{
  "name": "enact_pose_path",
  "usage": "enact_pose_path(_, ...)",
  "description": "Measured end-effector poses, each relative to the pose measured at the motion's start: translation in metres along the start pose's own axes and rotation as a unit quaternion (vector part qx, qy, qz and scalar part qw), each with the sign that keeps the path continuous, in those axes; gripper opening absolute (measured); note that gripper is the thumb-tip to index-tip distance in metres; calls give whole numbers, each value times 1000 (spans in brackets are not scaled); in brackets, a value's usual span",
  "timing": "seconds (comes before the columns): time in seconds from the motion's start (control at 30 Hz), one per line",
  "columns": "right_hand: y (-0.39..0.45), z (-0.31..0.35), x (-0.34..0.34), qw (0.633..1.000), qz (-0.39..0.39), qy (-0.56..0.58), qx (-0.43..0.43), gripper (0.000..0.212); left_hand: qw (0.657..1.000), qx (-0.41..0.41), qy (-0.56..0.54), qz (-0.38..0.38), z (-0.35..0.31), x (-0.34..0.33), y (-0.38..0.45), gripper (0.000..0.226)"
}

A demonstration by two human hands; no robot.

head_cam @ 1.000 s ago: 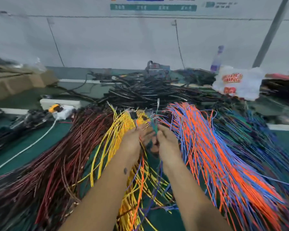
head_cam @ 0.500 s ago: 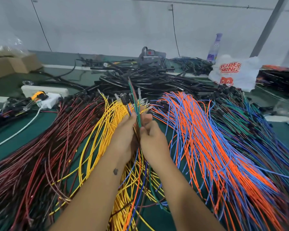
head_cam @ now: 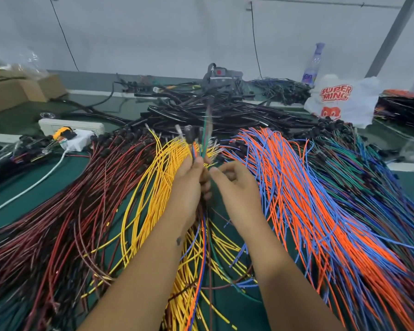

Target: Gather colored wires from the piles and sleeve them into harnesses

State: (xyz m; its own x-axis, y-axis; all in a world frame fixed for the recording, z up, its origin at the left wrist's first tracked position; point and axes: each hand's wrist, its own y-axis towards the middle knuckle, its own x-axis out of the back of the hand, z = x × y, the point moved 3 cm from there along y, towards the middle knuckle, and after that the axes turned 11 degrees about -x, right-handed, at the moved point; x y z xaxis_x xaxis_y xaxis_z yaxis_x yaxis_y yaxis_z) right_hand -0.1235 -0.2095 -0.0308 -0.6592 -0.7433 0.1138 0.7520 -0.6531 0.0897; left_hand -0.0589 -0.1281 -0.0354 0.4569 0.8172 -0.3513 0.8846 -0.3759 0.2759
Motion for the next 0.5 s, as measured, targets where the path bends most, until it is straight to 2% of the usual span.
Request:
enact_pose_path(0.1,8,-5,-1,998,35,47,-26,11,997,34,53,53,2,-6,-3,22)
enact_pose_path(0.2,12,-6,2,998,55,27,-13,29,988,38,113,103,3,-12,-8,30)
enact_pose_path(0.27,14,-7,8,999,22,41,-10,42,972,-5,186,140,2,-17,-12,35)
enact_pose_path(0.37,17,-11,15,998,-41,26,-32,58,913,-93,347,192,7,-22,-14,29)
enact_pose_path(0.5,19,-10,20,996,-88,-23,-26,65,884,-121,399,210,9,-24,-17,29)
